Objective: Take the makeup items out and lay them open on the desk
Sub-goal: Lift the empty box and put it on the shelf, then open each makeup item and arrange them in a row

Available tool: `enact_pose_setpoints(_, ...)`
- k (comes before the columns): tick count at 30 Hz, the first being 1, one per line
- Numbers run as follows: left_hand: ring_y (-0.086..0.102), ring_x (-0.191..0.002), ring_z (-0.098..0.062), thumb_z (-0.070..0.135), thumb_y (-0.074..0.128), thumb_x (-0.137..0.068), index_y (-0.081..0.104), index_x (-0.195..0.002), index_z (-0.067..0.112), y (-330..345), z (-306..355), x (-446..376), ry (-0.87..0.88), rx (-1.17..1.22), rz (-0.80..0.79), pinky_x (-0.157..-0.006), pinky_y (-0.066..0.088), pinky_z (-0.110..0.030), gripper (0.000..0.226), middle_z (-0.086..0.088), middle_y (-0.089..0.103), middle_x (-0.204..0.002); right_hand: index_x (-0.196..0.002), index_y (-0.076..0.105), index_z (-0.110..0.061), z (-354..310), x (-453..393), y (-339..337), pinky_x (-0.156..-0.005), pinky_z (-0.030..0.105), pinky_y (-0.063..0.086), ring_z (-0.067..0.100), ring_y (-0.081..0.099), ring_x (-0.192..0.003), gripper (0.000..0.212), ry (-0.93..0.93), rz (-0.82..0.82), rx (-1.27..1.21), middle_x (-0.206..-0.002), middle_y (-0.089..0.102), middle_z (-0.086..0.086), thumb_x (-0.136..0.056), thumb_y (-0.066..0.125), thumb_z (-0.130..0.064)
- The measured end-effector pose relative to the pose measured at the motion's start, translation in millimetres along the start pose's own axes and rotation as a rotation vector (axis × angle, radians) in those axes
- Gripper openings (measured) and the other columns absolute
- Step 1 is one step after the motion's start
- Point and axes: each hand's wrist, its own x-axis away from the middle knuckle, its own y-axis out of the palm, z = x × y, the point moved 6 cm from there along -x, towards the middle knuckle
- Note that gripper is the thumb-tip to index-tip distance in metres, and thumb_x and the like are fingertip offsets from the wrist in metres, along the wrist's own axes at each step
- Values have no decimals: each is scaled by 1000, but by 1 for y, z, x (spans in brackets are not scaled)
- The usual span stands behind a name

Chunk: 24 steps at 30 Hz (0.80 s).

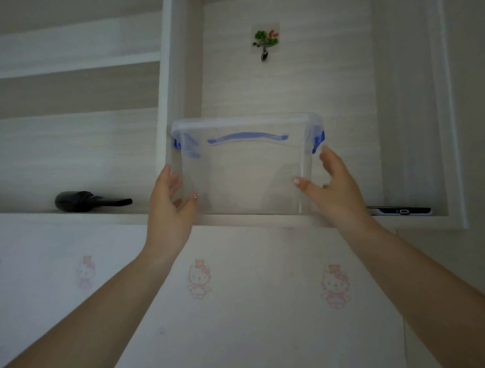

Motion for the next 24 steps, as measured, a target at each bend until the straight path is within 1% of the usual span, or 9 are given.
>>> enact_pose_setpoints(2,49,-116,-7,0,57,-88,26,-145,17,-11,5,22,11,19,13,-84,43,-6,67,2,45,-131,-135,41,-28,-7,15,-8,-111,37,35,3,44,-124,62,-96,150,-128,-133,47,-12,-82,70,-17)
enact_pose_setpoints(4,54,-109,-3,1,56,-89,35,-139,20,-23,7,43,-19,53,29,-83,45,-6,57,2,51,-127,-127,42,-33,-10,33,-8,-109,36,37,2,50,-118,55,-136,185,-249,-126,52,-11,-83,68,-11)
enact_pose_setpoints(7,57,-108,-1,6,55,-91,48,-122,30,-40,0,75,-111,114,36,-101,46,-33,40,12,57,-119,-118,43,-38,-13,63,5,-101,31,44,8,55,-113,53,-136,157,-437,-120,56,-8,-77,64,-13)
enact_pose_setpoints(9,58,-108,-4,8,55,-91,51,-114,34,-51,-7,98,-189,121,22,-102,45,-42,34,15,58,-117,-117,43,-37,-12,86,23,-93,23,46,6,57,-108,52,-114,98,-487,-117,57,-8,-76,61,-12)
enact_pose_setpoints(11,60,-105,-6,7,55,-91,54,-112,32,-64,-16,118,-249,113,18,-102,45,-44,33,11,60,-116,-116,45,-38,-5,112,45,-90,20,46,3,58,-107,50,-82,9,-486,-118,57,-11,-76,61,-12)
enact_pose_setpoints(17,62,-101,-9,14,64,-84,60,-105,25,-127,-53,185,-402,-49,-36,-100,47,-43,24,5,63,-114,-120,42,-41,34,208,122,-104,38,44,3,53,-117,59,173,-369,-424,-121,56,-9,-82,67,-4)
enact_pose_setpoints(19,62,-95,-13,9,62,-87,61,-106,21,-144,-64,200,-431,-94,-56,-96,48,-42,23,1,64,-109,-124,42,-39,42,231,136,-105,38,43,0,51,-119,58,228,-452,-404,-123,55,-11,-82,67,-8)
enact_pose_setpoints(21,62,-92,-17,12,63,-85,62,-107,17,-170,-82,219,-497,-148,-73,-95,48,-41,23,-4,65,-107,-128,42,-36,48,260,161,-106,36,42,-2,50,-120,57,314,-541,-374,-126,54,-13,-83,68,-12)
enact_pose_setpoints(24,63,-92,-6,7,62,-87,63,-106,14,-209,-106,243,-555,-209,-69,-100,47,-44,20,-2,66,-111,-130,42,-34,54,294,193,-106,35,41,-1,49,-121,57,391,-610,-344,-126,53,-13,-83,68,-15)
